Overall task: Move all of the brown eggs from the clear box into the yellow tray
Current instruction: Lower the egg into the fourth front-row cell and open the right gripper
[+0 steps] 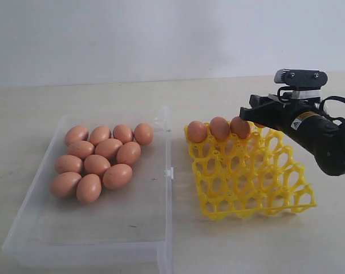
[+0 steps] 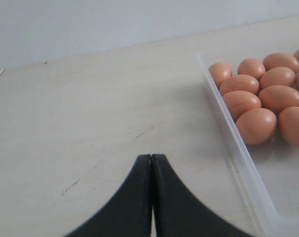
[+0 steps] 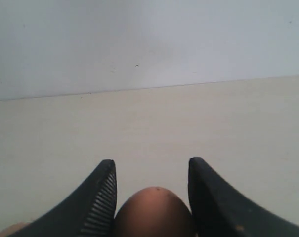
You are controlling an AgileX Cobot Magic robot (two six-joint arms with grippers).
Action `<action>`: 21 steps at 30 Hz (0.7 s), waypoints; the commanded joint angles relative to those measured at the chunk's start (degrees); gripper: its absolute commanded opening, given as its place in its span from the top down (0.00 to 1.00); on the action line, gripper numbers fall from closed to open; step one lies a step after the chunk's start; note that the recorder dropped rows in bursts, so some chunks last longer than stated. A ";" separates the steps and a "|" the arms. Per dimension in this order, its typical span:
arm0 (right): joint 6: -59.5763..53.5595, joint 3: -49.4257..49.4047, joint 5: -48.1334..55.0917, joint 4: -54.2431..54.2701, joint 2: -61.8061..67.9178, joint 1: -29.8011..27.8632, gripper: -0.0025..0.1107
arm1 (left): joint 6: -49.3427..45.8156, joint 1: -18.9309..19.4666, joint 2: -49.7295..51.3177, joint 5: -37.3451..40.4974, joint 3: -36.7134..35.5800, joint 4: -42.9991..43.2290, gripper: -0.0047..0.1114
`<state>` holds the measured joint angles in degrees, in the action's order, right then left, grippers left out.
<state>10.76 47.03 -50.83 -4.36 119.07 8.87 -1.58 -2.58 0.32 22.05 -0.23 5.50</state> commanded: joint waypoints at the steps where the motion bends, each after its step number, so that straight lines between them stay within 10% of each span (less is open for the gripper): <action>1: -2.44 0.45 -0.96 -0.42 0.88 -0.22 0.98 | 0.30 -0.28 -0.32 -0.35 0.23 -0.06 0.96; 21: -4.68 0.45 0.06 3.17 0.88 -0.22 0.88 | 0.30 -0.28 -0.32 -0.35 0.23 -0.06 0.96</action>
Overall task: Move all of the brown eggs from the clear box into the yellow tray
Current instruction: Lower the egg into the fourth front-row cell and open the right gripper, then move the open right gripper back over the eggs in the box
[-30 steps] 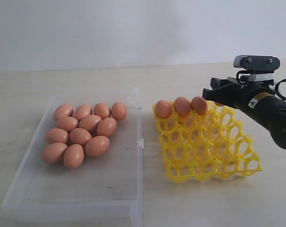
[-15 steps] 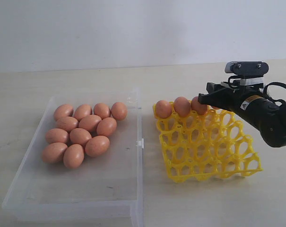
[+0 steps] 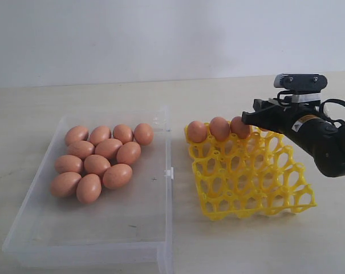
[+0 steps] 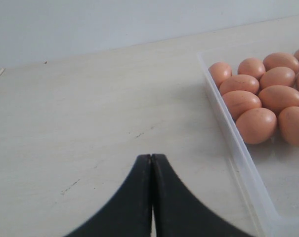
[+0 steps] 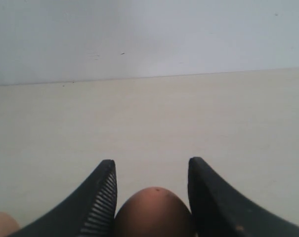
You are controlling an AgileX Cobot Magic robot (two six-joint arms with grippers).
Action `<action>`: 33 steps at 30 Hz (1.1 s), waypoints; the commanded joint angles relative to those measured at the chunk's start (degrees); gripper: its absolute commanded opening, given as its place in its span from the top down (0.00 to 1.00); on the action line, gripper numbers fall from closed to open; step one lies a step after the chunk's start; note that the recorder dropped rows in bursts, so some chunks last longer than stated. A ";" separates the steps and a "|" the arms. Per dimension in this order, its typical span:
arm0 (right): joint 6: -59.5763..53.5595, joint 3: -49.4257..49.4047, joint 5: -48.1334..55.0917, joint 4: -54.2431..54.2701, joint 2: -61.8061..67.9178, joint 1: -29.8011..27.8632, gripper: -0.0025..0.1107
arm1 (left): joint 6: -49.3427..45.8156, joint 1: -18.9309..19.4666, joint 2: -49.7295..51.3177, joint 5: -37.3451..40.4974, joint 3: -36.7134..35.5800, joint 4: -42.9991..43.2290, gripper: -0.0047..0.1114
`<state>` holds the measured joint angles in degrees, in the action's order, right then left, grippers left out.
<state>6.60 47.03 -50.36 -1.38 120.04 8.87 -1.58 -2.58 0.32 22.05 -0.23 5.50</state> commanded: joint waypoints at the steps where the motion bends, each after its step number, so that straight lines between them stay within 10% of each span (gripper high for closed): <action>1: -0.52 0.45 -0.41 0.18 -0.09 -0.22 0.84 | 0.30 -0.28 -0.32 -0.35 0.23 -0.06 0.96; 14: -0.52 0.71 0.93 -0.04 -0.09 -0.22 0.49 | 0.30 -0.28 -0.32 -0.35 0.23 -0.06 0.96; 25: 4.23 0.80 9.90 -1.33 -5.14 -0.22 0.48 | 0.30 -0.28 -0.32 -0.35 0.23 -0.06 0.96; 33: 8.89 6.47 43.26 -2.53 -21.10 4.92 0.59 | 0.30 -0.28 -0.32 -0.35 0.23 -0.06 0.96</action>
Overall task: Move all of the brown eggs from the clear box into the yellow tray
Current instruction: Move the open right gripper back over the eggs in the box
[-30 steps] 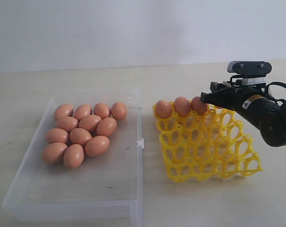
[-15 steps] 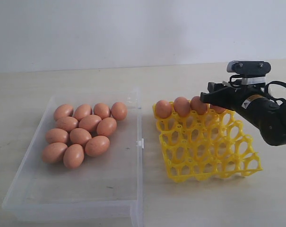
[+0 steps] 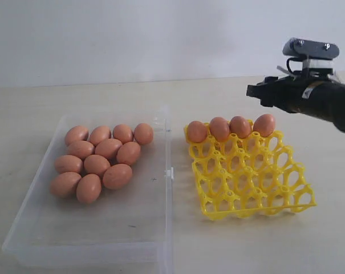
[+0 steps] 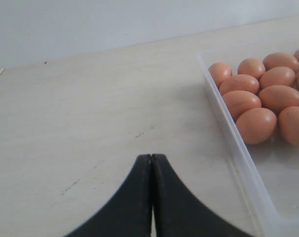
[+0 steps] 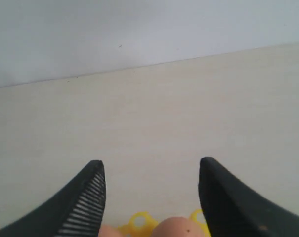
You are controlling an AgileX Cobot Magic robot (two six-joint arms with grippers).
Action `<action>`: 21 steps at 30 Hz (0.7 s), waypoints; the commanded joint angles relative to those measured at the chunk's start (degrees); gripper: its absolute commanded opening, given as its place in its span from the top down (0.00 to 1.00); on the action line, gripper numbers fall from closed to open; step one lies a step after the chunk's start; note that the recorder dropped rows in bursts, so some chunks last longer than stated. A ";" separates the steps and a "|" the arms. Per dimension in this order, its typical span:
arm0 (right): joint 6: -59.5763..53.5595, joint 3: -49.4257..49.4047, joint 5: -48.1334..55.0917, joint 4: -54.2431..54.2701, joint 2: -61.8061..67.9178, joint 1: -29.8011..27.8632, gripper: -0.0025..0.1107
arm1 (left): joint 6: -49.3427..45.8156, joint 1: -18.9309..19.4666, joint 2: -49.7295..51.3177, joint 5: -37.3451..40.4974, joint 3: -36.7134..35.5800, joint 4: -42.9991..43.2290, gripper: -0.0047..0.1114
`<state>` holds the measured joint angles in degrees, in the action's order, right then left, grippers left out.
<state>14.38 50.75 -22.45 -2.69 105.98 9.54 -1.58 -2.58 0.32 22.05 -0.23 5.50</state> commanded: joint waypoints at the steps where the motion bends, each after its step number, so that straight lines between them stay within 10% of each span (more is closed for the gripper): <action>1: 1.11 3.36 18.25 -1.22 -8.43 5.83 0.63 | 0.30 -0.28 -0.32 -0.35 0.23 -0.06 0.96; 8: -6.50 11.36 37.50 3.09 -11.83 22.78 0.87 | 0.30 -0.28 -0.32 -0.35 0.23 -0.06 0.96; 16: -17.59 31.79 64.61 16.54 2.05 32.51 0.86 | 0.30 -0.28 -0.32 -0.35 0.23 -0.06 0.96; 21: -17.59 46.74 78.57 19.78 12.38 33.22 0.69 | 0.30 -0.28 -0.32 -0.35 0.23 -0.06 0.96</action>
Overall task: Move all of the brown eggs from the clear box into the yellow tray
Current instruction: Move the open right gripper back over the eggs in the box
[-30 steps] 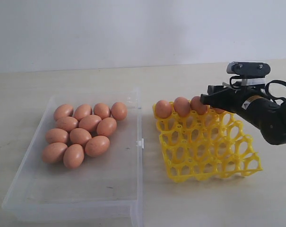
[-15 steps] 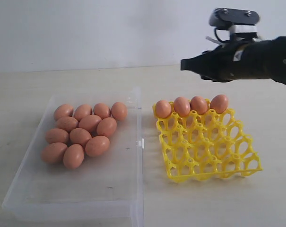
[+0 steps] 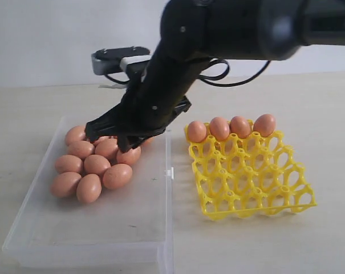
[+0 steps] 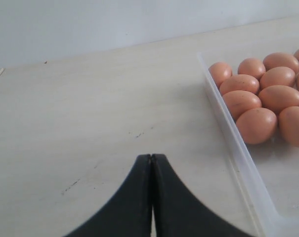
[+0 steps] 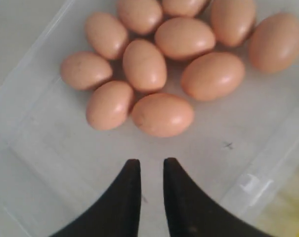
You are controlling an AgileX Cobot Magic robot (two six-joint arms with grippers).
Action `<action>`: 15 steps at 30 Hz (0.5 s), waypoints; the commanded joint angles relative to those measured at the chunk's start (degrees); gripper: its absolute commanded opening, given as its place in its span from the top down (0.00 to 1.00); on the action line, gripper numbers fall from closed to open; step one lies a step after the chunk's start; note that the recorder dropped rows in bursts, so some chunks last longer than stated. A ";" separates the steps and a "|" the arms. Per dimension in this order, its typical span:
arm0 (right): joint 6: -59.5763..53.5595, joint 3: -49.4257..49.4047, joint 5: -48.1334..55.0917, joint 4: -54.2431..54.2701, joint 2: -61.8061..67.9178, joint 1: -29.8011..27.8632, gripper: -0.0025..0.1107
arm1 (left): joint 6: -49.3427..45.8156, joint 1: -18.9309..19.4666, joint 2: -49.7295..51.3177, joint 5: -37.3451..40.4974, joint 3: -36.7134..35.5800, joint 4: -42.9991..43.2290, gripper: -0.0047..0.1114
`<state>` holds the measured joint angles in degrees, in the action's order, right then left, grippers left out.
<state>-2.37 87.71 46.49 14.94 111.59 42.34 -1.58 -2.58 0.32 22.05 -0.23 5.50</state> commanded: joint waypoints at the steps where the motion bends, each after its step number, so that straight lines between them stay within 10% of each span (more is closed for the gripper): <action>1: -0.42 12.43 11.25 1.89 8.78 0.86 0.64 | 0.30 -0.28 -0.32 -0.35 0.23 -0.06 0.96; 15: 7.31 30.70 18.31 3.55 22.76 4.98 0.51 | 0.30 -0.28 -0.32 -0.35 0.23 -0.06 0.96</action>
<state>3.23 116.26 64.04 17.44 133.11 47.00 -1.58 -2.58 0.32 22.05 -0.23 5.50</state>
